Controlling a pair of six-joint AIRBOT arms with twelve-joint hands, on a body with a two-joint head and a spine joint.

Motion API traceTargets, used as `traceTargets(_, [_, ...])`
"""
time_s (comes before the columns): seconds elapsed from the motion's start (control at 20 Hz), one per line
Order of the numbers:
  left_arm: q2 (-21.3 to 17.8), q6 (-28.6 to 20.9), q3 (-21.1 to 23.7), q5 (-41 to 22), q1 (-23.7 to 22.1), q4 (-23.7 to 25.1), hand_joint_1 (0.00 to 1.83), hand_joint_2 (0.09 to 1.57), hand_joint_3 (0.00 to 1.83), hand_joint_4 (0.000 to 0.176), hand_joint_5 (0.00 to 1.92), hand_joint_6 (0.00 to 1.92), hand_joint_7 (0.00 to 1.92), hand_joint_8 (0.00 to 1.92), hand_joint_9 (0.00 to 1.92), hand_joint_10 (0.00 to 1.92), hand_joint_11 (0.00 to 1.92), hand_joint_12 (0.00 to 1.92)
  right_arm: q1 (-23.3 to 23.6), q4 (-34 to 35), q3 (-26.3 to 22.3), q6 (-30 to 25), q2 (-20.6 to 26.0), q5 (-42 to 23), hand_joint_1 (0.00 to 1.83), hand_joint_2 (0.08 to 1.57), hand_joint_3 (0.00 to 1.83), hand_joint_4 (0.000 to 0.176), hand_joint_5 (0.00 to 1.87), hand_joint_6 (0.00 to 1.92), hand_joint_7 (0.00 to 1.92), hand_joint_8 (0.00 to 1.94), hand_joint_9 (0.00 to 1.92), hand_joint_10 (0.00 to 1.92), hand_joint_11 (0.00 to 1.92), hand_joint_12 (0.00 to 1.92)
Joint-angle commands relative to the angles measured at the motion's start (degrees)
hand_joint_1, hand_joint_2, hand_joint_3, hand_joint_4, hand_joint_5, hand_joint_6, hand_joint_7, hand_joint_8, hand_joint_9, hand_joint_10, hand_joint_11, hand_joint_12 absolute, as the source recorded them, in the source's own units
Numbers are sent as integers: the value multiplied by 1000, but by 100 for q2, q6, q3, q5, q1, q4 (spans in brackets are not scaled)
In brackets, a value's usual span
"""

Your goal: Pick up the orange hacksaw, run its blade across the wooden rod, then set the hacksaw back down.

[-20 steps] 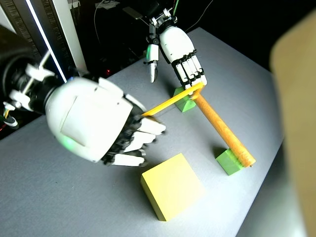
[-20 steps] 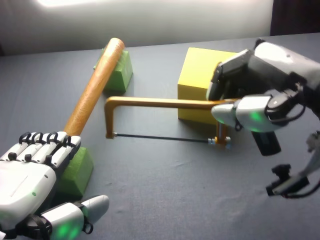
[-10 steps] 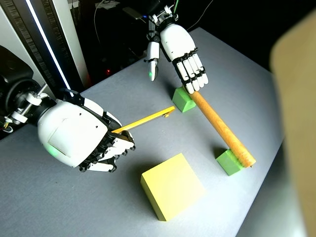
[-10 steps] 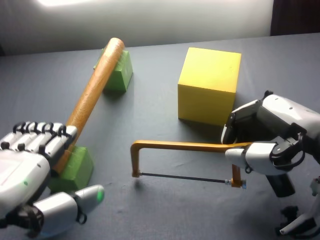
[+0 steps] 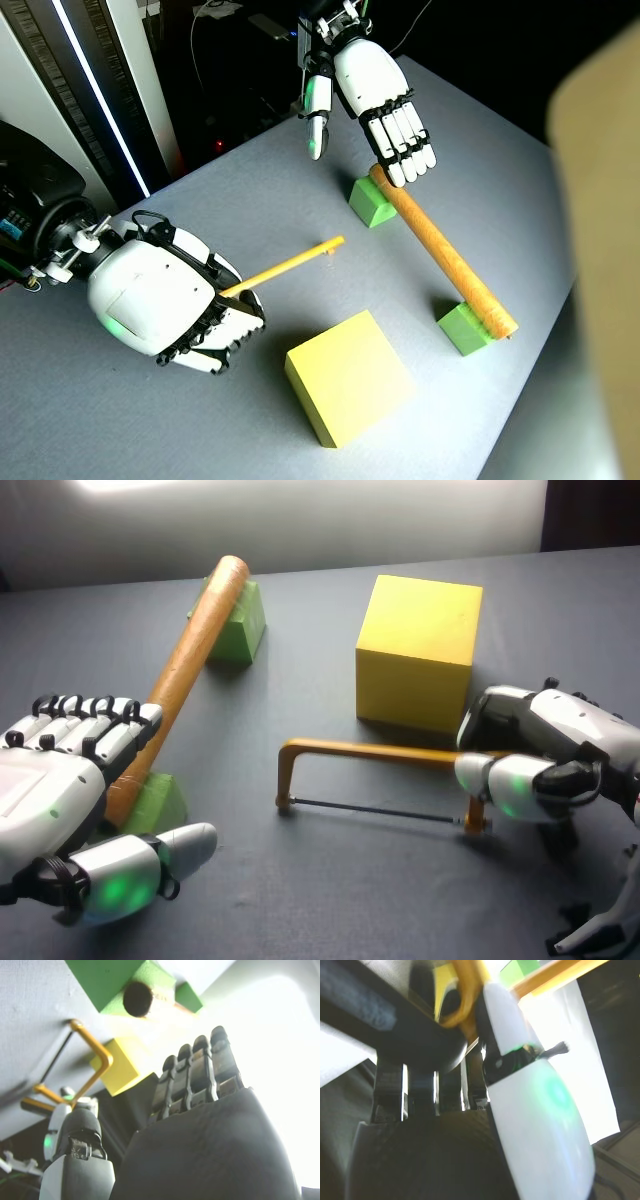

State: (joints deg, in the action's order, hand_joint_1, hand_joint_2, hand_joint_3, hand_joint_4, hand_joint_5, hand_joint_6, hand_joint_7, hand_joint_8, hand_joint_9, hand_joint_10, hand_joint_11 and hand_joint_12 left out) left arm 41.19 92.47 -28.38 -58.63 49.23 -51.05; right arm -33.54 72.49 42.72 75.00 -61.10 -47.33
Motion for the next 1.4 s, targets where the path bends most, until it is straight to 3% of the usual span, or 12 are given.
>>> traceTargets(0.0, [-73, 5, 16, -454, -79, 271, 0, 1181, 0, 0, 10, 4, 30, 11, 14, 5, 1, 0, -7, -336, 12, -50, 22, -391, 450, 1419, 8, 0, 1, 1658, 2, 1462, 9, 1466, 2, 1566])
traceTargets(0.1, [-159, 92, 22, -314, -223, 272, 0, 1179, 0, 0, 5, 1, 23, 6, 5, 1, 0, 0, -72, -358, 13, -50, 37, -442, 517, 1378, 0, 0, 0, 1645, 0, 1469, 0, 1441, 0, 1467])
traceTargets(0.3, [-268, 185, 20, -96, -434, 356, 0, 1180, 0, 0, 0, 0, 5, 0, 0, 0, 0, 0, -180, -360, -44, -49, 162, -504, 721, 1379, 0, 0, 0, 1623, 0, 1582, 0, 1578, 0, 1605])
traceTargets(0.45, [-379, 227, 21, 186, -599, 443, 0, 1179, 0, 0, 0, 0, 0, 0, 0, 0, 0, 0, -326, -360, -161, -36, 336, -536, 697, 1390, 0, 0, 0, 1616, 0, 1638, 0, 1685, 0, 1694])
traceTargets(0.8, [-602, 686, -36, 1113, -1343, 442, 0, 1181, 0, 0, 1, 0, 9, 2, 0, 0, 0, 0, -372, -401, -355, -49, 659, -658, 617, 1432, 0, 0, 0, 1629, 0, 1574, 0, 1582, 0, 1562])
traceTargets(0.95, [-630, 754, -78, 1246, -1510, 441, 0, 1186, 2, 0, 8, 3, 11, 3, 0, 0, 0, 0, -559, -1304, -603, -232, 1084, -274, 674, 1414, 0, 0, 0, 1623, 0, 1588, 0, 1586, 0, 1533])
traceTargets(1.0, [-630, 752, -87, 1245, -1524, 441, 0, 1195, 3, 0, 61, 5, 99, 9, 85, 13, 38, 27, -656, -1709, -659, -445, 1221, -108, 544, 1378, 0, 0, 0, 1568, 0, 1611, 0, 1701, 0, 1775])
traceTargets(1.05, [-630, 753, -93, 1245, -1539, 440, 0, 1261, 0, 0, 330, 6, 382, 131, 291, 358, 19, 786, -754, -2103, -695, -667, 1325, -59, 458, 1247, 0, 0, 0, 1666, 0, 1839, 0, 1877, 0, 1892])
traceTargets(1.1, [-629, 757, -98, 1245, -1543, 425, 0, 1290, 0, 0, 8, 1875, 101, 1882, 150, 1889, 122, 1901, -853, -2476, -739, -692, 1408, -82, 364, 1089, 0, 0, 170, 1916, 99, 1940, 137, 1921, 144, 1921])
traceTargets(1.15, [-629, 778, -98, 1245, -1545, 398, 0, 1285, 0, 0, 162, 1912, 202, 1913, 298, 1915, 383, 1917, -913, -2674, -791, -694, 1474, -112, 252, 1061, 0, 0, 226, 1920, 118, 1941, 165, 1921, 264, 1921])
traceTargets(1.25, [-627, 783, -107, 1246, -1535, 390, 0, 1259, 0, 0, 1021, 1917, 1160, 1921, 1024, 1921, 978, 1921, -1016, -3073, -866, -711, 1566, -183, 182, 1024, 0, 0, 496, 1921, 627, 1941, 686, 1921, 777, 1921])
traceTargets(1.35, [-627, 764, -117, 1257, -1503, 390, 3, 1304, 4, 0, 1641, 1921, 1712, 1921, 1698, 1921, 1680, 1921, -1083, -3295, -855, -735, 1588, -255, 134, 1088, 6, 0, 1288, 1921, 1420, 1941, 1435, 1921, 1466, 1921])
